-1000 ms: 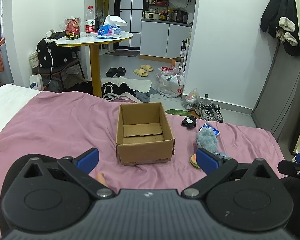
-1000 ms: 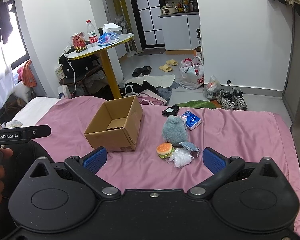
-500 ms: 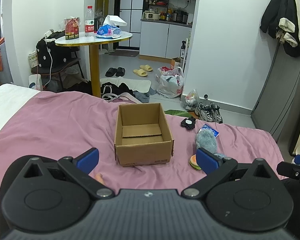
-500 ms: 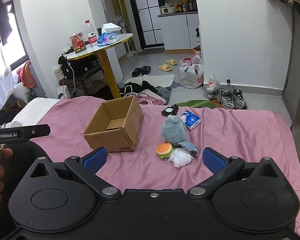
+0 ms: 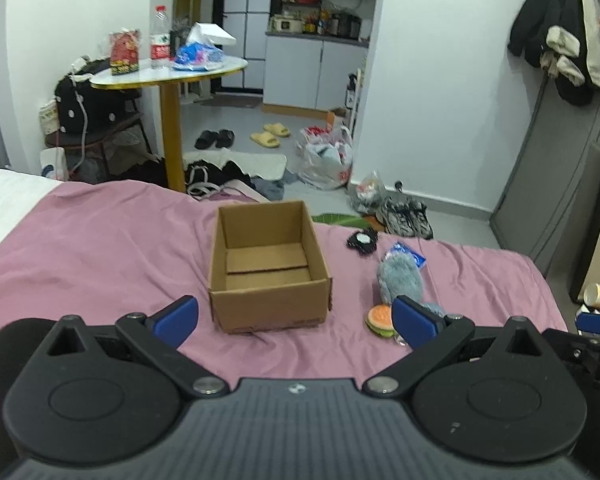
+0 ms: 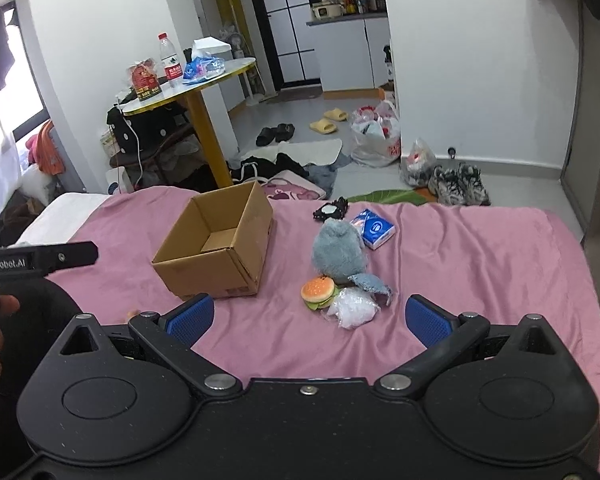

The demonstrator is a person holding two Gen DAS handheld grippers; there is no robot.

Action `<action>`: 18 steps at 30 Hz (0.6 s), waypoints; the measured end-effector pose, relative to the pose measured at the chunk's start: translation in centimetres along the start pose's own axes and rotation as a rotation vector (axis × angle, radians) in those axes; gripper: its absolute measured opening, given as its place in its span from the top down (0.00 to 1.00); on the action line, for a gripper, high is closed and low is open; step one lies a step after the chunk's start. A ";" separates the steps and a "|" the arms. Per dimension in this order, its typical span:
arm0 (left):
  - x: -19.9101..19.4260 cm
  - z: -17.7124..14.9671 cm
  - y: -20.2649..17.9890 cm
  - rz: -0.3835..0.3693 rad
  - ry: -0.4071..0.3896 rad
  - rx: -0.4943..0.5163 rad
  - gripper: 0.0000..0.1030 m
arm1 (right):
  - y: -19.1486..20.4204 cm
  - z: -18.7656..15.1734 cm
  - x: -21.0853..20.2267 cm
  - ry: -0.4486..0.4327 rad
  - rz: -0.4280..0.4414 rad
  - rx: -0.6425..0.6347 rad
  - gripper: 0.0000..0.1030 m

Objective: Organize soft objects
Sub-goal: 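Grasp the burger plush with the left gripper while the right gripper grasps the clear plastic bag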

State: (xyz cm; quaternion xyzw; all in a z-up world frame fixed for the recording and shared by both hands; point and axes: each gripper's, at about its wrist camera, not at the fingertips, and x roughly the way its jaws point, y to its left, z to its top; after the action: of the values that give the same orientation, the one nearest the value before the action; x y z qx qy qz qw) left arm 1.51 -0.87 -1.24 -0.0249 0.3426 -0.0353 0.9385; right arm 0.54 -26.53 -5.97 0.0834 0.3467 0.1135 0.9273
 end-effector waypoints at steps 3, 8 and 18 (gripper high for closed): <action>1.0 0.2 -0.7 -0.024 0.005 0.012 0.02 | -0.4 0.1 0.8 0.001 -0.005 0.018 0.02; 2.8 0.2 -1.3 -0.055 0.019 0.018 0.03 | -1.9 0.2 2.8 0.037 0.008 0.095 0.16; 7.6 0.6 -3.2 -0.113 0.080 0.023 0.10 | -3.4 0.2 6.7 0.085 -0.015 0.187 0.26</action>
State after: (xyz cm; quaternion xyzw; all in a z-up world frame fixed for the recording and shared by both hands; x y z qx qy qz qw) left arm 7.50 -4.69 -5.43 -0.0320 0.3775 -0.0933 0.9207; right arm 6.10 -28.05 -10.84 0.1622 0.3953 0.0769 0.9008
